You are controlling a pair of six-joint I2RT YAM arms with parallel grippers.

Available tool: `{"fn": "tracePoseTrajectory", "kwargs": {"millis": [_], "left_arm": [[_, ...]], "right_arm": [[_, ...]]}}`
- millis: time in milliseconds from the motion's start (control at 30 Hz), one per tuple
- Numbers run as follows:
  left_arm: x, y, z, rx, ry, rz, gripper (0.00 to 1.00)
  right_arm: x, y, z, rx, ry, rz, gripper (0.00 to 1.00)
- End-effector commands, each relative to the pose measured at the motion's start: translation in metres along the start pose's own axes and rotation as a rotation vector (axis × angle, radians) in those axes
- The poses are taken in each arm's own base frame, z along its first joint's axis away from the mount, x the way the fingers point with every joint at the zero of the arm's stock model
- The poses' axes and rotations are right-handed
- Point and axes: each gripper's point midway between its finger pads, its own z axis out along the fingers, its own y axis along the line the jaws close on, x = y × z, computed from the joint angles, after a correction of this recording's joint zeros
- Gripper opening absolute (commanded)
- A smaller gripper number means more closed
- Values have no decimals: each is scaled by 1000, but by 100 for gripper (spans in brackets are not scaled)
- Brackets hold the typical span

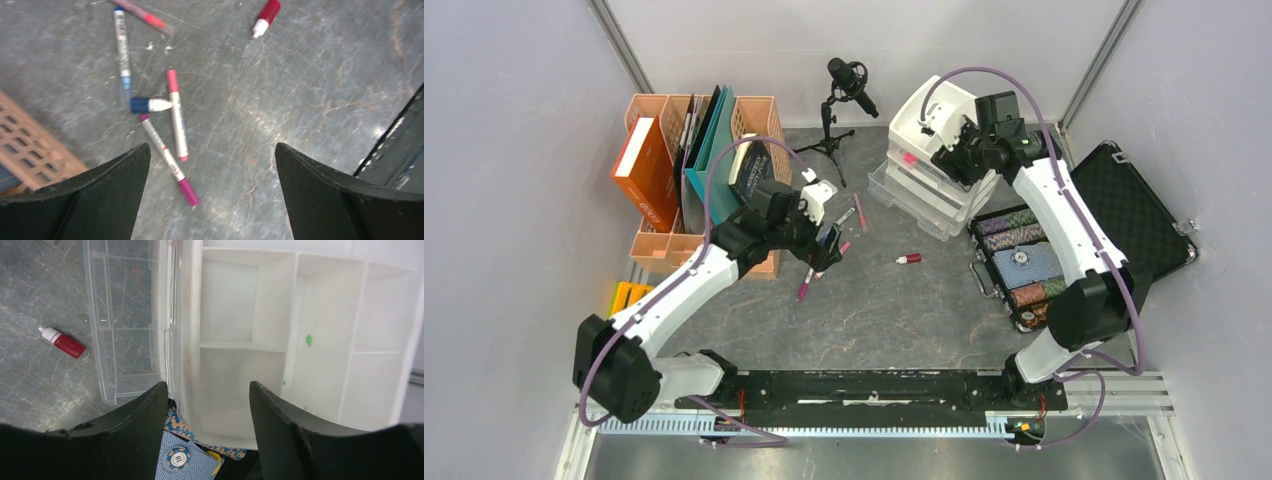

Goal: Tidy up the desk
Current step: Open the drawer in the storage box, then pick up the stationery from the center of the board.

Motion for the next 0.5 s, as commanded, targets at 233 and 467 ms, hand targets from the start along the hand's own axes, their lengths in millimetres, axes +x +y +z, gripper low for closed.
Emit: {"fn": "tracePoseTrajectory", "kwargs": {"millis": [233,467], "left_arm": [[-24,23,-83,-226,17,233,100],[-21,20,-100,-240,39,231,100]], "right_arm": [[-61,55,-63,34,-306,-187,69],[-36,143,-32,-192,-303,-338,67]]}}
